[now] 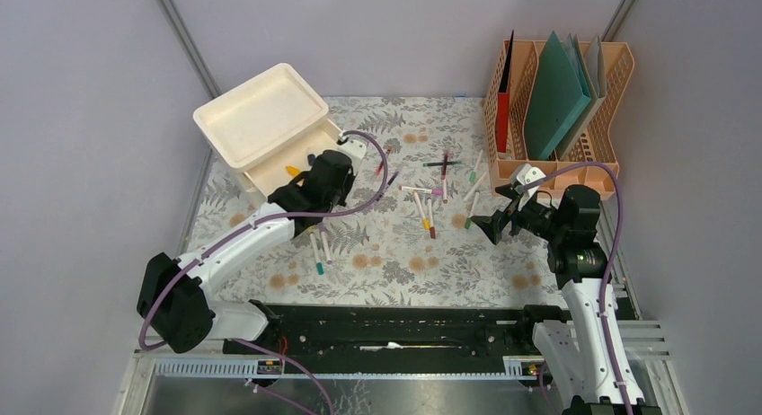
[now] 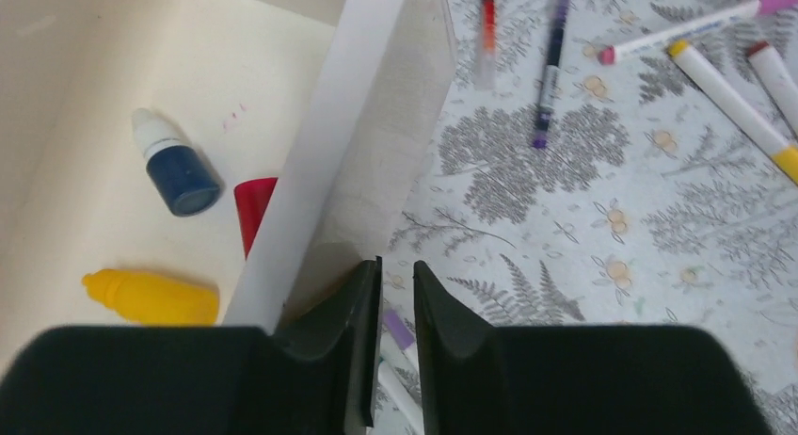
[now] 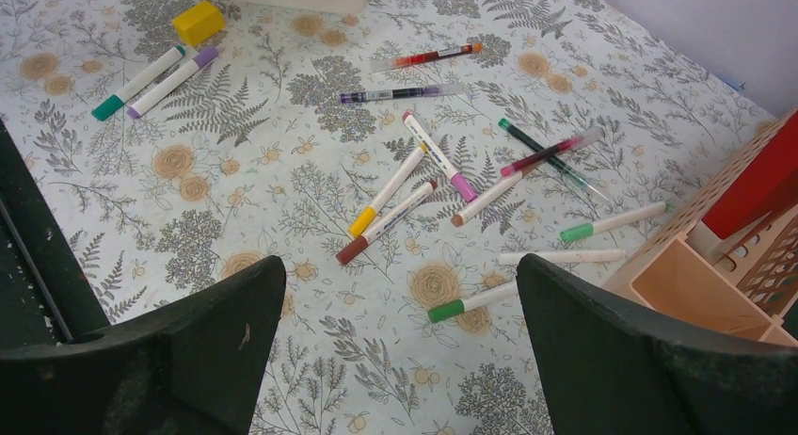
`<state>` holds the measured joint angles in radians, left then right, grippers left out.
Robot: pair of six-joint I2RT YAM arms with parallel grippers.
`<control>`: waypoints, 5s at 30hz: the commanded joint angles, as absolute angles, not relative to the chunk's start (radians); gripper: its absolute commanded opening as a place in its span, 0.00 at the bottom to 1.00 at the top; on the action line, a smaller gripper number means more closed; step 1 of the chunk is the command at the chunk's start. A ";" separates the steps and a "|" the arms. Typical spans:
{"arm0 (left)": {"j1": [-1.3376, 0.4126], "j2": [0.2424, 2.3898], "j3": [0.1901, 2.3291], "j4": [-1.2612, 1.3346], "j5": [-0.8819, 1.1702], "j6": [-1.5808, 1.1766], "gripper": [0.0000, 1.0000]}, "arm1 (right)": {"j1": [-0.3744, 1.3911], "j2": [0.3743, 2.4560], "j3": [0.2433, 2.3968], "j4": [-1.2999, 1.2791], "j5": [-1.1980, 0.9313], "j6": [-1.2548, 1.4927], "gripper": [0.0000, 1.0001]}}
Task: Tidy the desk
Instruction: Close the drawer in the storage box, then open the drawer in the storage box.
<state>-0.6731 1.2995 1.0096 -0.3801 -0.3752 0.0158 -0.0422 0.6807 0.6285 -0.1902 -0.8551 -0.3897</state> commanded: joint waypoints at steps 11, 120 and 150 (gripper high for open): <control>-0.548 1.280 1.079 -0.333 -0.268 0.151 0.00 | -0.048 0.670 0.631 -0.170 -0.856 -0.409 1.00; -0.304 1.466 0.844 0.199 -0.732 -0.534 0.63 | -0.048 0.656 0.635 -0.186 -0.865 -0.426 1.00; -0.296 1.560 0.910 0.180 -0.826 -0.534 0.01 | -0.048 0.658 0.637 -0.189 -0.864 -0.430 1.00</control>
